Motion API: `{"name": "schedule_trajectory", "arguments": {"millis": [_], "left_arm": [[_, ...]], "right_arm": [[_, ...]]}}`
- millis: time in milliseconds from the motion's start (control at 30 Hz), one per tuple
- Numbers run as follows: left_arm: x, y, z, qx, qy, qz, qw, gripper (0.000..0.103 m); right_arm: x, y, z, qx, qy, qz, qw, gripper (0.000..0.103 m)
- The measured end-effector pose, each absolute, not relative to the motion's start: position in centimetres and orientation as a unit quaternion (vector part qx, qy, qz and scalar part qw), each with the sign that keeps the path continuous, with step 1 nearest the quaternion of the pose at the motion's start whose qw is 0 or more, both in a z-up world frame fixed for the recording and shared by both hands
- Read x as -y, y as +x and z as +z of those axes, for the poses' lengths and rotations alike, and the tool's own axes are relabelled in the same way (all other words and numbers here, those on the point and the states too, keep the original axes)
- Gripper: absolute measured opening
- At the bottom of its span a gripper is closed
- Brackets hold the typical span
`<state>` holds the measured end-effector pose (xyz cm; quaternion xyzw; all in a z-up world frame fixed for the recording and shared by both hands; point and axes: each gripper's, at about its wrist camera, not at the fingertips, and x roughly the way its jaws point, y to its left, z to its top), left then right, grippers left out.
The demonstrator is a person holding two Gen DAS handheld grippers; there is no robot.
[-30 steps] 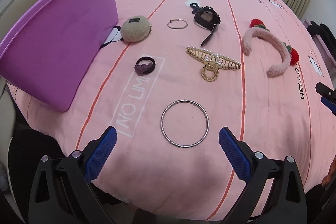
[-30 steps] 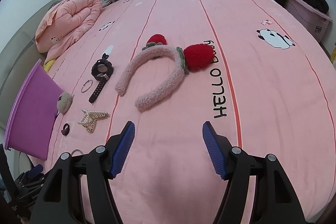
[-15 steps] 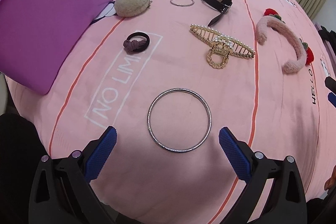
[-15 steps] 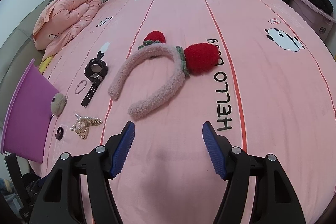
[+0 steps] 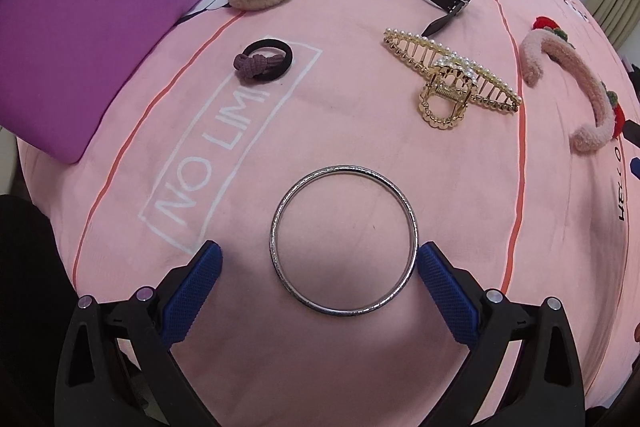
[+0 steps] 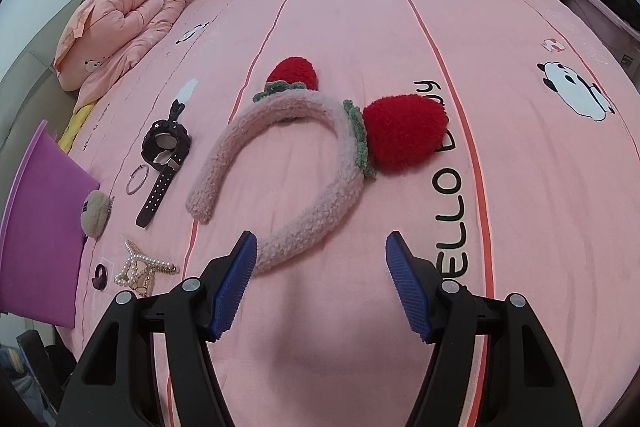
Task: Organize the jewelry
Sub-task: 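Grasp the silver bangle with the left tool while the right tool grasps the pink headband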
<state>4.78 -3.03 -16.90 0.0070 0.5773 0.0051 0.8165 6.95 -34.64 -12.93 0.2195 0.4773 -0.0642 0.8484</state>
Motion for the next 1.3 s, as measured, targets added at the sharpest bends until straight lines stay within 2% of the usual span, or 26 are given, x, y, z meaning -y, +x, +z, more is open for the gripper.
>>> {"name": "schedule_trajectory", "arguments": {"millis": [633,1067,1167,1233,1300], "left_arm": [[3.8,6.2,-17.9,-0.563,0.014,0.037,0.825,0.098],[3.9,5.7,-18.0,-0.55,0.024,0.032,0.834,0.097],[4.1,5.4,-17.8,-0.548,0.027,0.028,0.835,0.094],[4.2,5.2,-17.6,-0.547,0.03,0.023,0.836,0.087],[4.5,5.1,-17.3,-0.544,0.032,0.014,0.838,0.08]], "right_arm": [[34.7,13.2,-16.9,-0.53,0.164,-0.124,0.823,0.064],[34.1,13.4,-17.6,-0.512,0.136,-0.14,0.836,0.064],[33.8,13.3,-17.5,-0.51,0.129,-0.141,0.839,0.051],[33.7,13.0,-17.2,-0.506,0.124,-0.142,0.842,0.034],[33.6,12.8,-17.0,-0.504,0.123,-0.141,0.843,0.029]]}}
